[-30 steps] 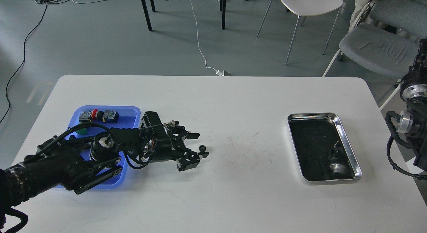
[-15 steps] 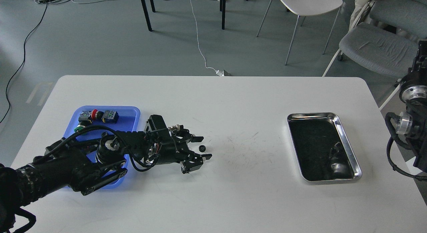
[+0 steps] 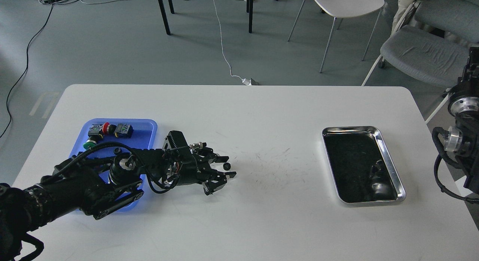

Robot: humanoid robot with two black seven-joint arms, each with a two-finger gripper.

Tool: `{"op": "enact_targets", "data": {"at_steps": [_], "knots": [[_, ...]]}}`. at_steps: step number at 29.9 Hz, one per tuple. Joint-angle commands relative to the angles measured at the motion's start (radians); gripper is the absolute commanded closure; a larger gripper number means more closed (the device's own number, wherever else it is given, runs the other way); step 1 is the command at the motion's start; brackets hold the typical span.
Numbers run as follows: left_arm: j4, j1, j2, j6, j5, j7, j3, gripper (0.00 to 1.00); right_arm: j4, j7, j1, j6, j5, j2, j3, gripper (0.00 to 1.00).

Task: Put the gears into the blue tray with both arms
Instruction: 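Close the left gripper on the black part on the table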

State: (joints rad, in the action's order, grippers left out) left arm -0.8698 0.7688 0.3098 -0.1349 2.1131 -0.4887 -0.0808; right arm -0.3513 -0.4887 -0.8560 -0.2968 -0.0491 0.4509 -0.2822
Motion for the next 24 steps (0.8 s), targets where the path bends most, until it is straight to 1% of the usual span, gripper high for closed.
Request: {"op": "enact_targets", "data": {"at_steps": [1, 5, 16, 22, 23, 24], "knots": [[0.005, 0.001, -0.005, -0.006, 0.018, 0.000, 0.001, 0.55, 0.000, 0.000, 0.000, -0.001, 0.000, 0.000, 0.000, 0.05], [0.012, 0.001, -0.009, -0.006, 0.019, 0.000, 0.001, 0.55, 0.000, 0.000, 0.000, -0.002, 0.000, 0.000, 0.002, 0.05], [0.022, 0.001, -0.008, -0.012, 0.025, 0.000, 0.001, 0.65, 0.000, 0.000, 0.000, -0.002, 0.000, -0.001, 0.002, 0.05], [0.022, -0.002, -0.008, -0.012, 0.027, 0.000, 0.001, 0.71, 0.000, 0.000, 0.000, -0.004, 0.000, -0.005, 0.002, 0.05], [0.022, -0.002, -0.006, -0.012, 0.027, 0.000, 0.001, 0.73, 0.000, 0.000, 0.000, -0.004, 0.000, -0.005, 0.003, 0.05], [0.022, -0.003, -0.006, -0.012, 0.028, 0.000, 0.001, 0.77, 0.000, 0.000, 0.000, -0.004, 0.000, -0.005, 0.003, 0.05]]}}
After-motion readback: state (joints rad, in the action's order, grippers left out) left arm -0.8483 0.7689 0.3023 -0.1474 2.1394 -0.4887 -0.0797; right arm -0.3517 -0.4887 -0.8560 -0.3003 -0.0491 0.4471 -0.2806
